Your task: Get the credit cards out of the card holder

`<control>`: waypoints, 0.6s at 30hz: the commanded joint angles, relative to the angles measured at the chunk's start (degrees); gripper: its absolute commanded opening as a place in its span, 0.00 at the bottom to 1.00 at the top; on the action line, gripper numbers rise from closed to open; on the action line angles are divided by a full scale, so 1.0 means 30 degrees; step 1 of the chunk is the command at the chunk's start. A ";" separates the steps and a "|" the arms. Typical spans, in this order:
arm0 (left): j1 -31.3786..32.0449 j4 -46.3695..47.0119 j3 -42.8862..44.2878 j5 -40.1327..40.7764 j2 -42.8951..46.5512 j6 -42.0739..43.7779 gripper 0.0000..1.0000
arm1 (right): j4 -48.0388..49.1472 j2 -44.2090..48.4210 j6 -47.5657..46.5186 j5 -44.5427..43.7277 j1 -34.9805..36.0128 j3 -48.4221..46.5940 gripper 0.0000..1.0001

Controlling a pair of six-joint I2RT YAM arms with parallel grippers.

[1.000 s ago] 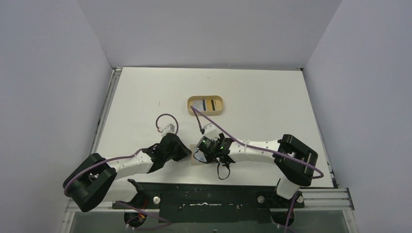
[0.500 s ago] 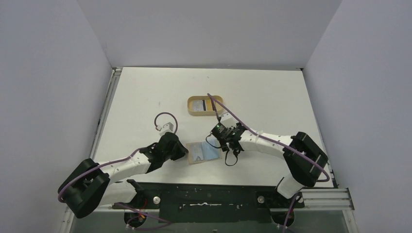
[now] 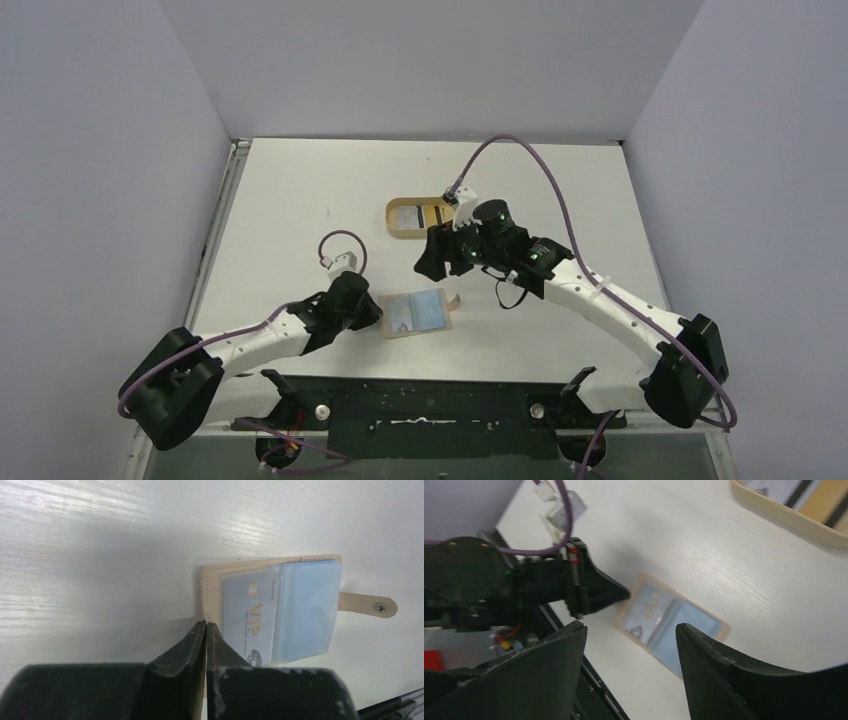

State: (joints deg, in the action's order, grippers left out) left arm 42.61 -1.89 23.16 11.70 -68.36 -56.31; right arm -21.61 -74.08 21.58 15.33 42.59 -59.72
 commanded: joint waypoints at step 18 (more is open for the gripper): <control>0.0088 0.1737 0.0484 0.0845 -0.1961 0.0023 0.00 | 1.2550 -0.7552 0.7677 0.5988 0.0172 0.5581 0.65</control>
State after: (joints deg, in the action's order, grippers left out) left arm 42.68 0.84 23.20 13.19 -72.53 -56.45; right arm 2.81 -93.65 39.38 31.99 42.48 -45.43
